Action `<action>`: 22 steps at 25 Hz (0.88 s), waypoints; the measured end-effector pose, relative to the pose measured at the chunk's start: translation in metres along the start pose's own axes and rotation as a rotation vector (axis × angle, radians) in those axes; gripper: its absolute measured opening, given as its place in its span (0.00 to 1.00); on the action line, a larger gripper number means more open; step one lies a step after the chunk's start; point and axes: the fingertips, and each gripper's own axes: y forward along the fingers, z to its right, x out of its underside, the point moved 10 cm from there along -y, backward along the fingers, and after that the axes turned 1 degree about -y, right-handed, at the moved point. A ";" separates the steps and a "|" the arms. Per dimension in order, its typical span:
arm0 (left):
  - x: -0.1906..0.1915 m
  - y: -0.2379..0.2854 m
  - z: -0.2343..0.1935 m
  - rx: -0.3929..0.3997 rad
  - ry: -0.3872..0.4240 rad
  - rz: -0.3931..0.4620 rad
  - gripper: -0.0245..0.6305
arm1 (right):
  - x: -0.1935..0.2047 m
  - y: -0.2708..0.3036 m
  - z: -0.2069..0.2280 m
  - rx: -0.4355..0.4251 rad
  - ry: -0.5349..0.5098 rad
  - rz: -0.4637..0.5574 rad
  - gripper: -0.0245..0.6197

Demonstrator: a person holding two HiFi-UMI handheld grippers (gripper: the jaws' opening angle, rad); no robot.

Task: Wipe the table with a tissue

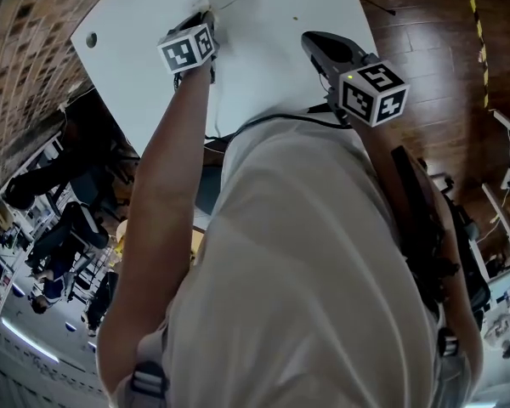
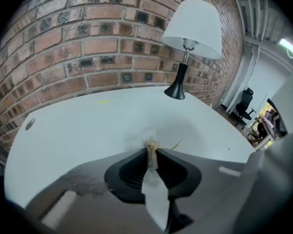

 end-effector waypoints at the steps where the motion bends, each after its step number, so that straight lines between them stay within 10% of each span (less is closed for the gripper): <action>1: 0.001 0.003 0.000 -0.027 0.009 -0.012 0.13 | 0.000 -0.003 0.003 -0.002 0.000 -0.002 0.05; 8: 0.001 0.008 0.023 -0.116 0.116 -0.036 0.13 | -0.001 -0.016 0.016 -0.017 -0.004 -0.006 0.05; 22: -0.025 0.035 0.085 -0.021 0.207 -0.027 0.12 | -0.001 -0.045 0.044 0.012 0.025 0.019 0.05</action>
